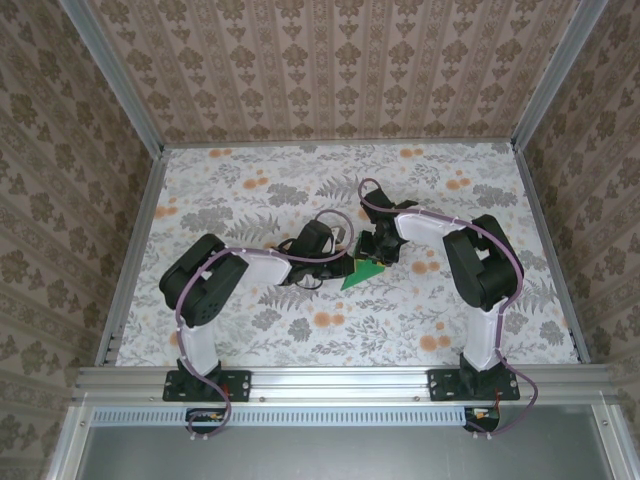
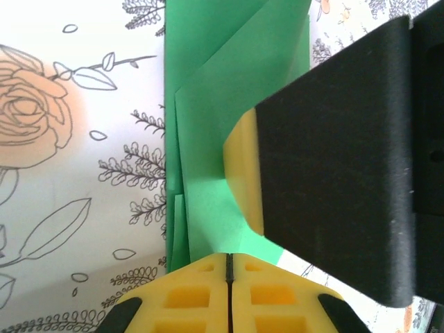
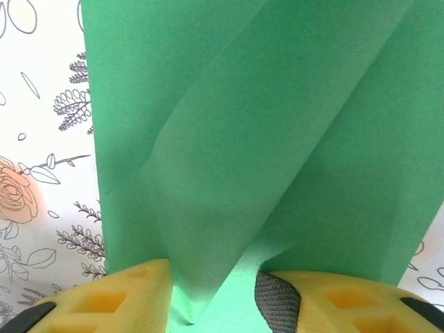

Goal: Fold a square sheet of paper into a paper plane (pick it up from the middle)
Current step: Fourth fold the wing at the center of the table.

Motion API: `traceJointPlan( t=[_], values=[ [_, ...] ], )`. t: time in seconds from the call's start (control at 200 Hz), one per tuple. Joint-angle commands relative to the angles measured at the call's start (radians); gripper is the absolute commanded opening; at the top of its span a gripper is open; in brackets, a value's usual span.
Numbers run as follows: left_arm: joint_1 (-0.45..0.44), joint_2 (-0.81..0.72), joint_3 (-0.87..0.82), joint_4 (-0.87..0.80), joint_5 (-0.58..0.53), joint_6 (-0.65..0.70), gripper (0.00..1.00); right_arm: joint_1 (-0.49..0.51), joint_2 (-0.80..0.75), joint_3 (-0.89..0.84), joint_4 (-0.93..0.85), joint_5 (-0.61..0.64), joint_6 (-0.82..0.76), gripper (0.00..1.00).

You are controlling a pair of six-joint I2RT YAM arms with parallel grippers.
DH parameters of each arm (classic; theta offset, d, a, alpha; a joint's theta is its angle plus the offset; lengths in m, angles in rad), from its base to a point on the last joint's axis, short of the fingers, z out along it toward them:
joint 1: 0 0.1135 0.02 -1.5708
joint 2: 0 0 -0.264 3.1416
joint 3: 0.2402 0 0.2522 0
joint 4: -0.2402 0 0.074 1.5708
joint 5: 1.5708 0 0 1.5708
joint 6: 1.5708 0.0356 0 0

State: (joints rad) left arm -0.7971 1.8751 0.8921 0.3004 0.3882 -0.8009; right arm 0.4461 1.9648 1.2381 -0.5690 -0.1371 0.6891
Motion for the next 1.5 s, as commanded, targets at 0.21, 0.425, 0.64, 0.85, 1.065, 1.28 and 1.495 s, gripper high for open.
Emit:
traceJointPlan(
  t=[0.21,0.425,0.64,0.85,1.065,1.28,1.495],
  values=[
    [-0.004,0.027,0.034,-0.127,-0.054,0.017,0.06,-0.026,0.186,-0.117,-0.034,0.186,0.007,0.47],
    [-0.006,0.033,0.036,-0.183,-0.080,0.013,0.04,-0.032,0.114,-0.102,-0.038,0.118,-0.011,0.48],
    [-0.008,0.051,0.042,-0.237,-0.094,0.008,0.00,-0.061,-0.062,-0.064,-0.032,0.008,-0.058,0.49],
    [-0.008,0.064,0.048,-0.275,-0.105,-0.003,0.00,-0.087,-0.205,-0.074,0.026,-0.125,-0.119,0.49],
    [-0.009,0.062,0.050,-0.287,-0.107,-0.002,0.00,-0.089,-0.267,-0.168,0.168,-0.319,-0.143,0.41],
    [-0.011,0.062,0.058,-0.304,-0.104,0.009,0.00,-0.086,-0.195,-0.220,0.295,-0.430,-0.120,0.14],
    [-0.014,0.065,0.075,-0.331,-0.098,0.027,0.00,-0.081,-0.129,-0.221,0.341,-0.461,-0.129,0.09]
  ],
)
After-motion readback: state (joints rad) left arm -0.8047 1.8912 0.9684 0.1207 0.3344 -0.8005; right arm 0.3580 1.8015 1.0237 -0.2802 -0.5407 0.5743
